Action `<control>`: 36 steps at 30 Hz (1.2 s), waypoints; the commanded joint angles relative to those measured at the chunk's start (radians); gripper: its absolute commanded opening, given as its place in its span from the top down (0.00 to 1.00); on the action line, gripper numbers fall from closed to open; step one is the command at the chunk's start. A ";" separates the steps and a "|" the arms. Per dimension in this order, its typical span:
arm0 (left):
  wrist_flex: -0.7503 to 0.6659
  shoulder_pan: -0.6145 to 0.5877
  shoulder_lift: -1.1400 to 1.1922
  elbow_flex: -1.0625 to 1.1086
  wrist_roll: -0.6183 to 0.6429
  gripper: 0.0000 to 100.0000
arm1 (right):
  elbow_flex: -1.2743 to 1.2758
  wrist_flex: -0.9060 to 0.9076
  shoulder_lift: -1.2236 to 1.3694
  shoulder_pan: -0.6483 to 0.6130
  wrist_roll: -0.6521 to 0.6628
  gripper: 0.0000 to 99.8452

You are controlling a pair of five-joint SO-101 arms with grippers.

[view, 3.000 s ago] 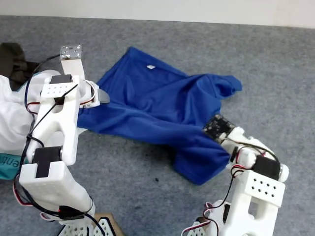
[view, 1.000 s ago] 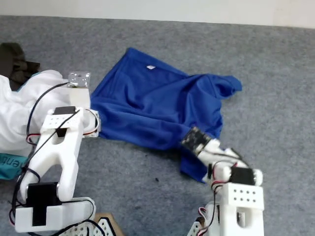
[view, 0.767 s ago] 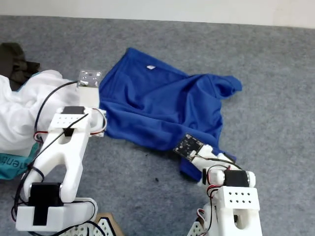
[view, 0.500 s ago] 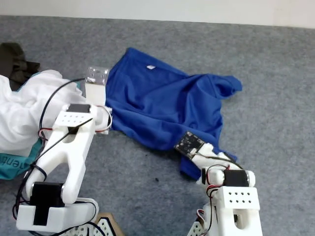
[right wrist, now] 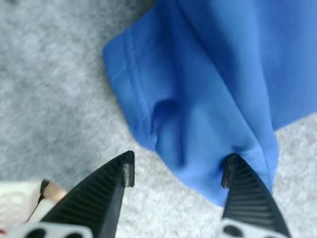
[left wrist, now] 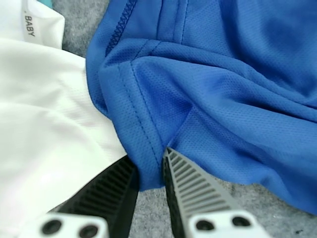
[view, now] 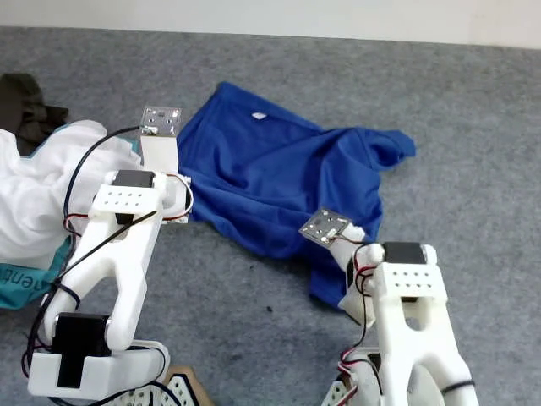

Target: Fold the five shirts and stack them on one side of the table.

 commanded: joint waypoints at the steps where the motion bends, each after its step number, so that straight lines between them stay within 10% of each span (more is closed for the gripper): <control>1: 0.003 0.016 -0.041 -0.027 0.009 0.93 | 0.041 -0.113 0.045 -0.001 -0.031 0.71; 9: 0.002 0.016 -0.041 -0.004 0.009 0.93 | 0.093 -0.309 0.202 0.002 -0.055 0.74; 14: -0.038 0.015 -0.041 0.019 0.009 0.93 | 0.039 -0.315 0.286 0.002 -0.100 0.96; 26: -0.034 0.019 -0.050 -0.070 0.011 0.93 | -0.038 -0.314 0.288 0.030 -0.110 0.97; 36: 0.147 0.019 -0.050 -0.381 0.018 0.93 | -0.466 -0.015 0.288 0.099 -0.245 0.99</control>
